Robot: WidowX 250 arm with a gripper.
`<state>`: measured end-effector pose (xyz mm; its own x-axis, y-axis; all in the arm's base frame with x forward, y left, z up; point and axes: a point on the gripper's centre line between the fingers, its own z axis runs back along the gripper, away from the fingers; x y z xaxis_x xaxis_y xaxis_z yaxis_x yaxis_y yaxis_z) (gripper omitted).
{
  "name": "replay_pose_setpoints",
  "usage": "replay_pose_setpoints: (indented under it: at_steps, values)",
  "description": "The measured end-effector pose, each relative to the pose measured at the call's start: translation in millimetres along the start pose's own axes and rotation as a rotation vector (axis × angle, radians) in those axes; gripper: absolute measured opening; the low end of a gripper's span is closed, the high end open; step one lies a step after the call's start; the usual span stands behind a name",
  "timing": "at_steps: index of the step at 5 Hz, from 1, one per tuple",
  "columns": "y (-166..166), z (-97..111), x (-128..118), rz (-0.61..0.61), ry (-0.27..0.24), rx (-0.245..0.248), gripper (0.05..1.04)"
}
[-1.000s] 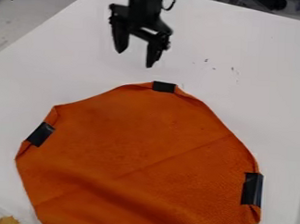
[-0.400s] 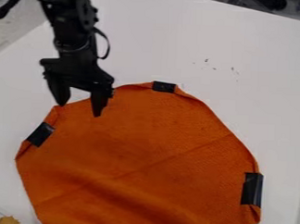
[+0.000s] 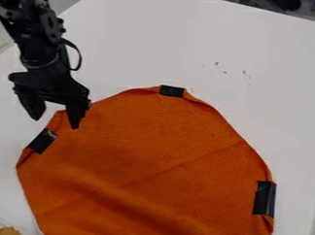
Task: Fold the cloth from left to right
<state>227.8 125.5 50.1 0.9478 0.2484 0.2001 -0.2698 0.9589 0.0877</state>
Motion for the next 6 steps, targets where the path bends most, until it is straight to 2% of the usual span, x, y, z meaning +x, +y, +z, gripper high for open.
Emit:
replay_pose_setpoints:
  at_steps: [1,3,4,6]
  values:
    - [12.8,-15.9,-5.3,0.001,0.032,-0.016,1.001]
    - [24.7,-43.5,-18.0,-0.002,0.085,-0.084,1.001]
    - [30.5,-47.9,-11.9,-0.008,0.058,-0.091,0.957]
    - [35.8,-53.1,0.9,-0.031,0.044,-0.103,0.402]
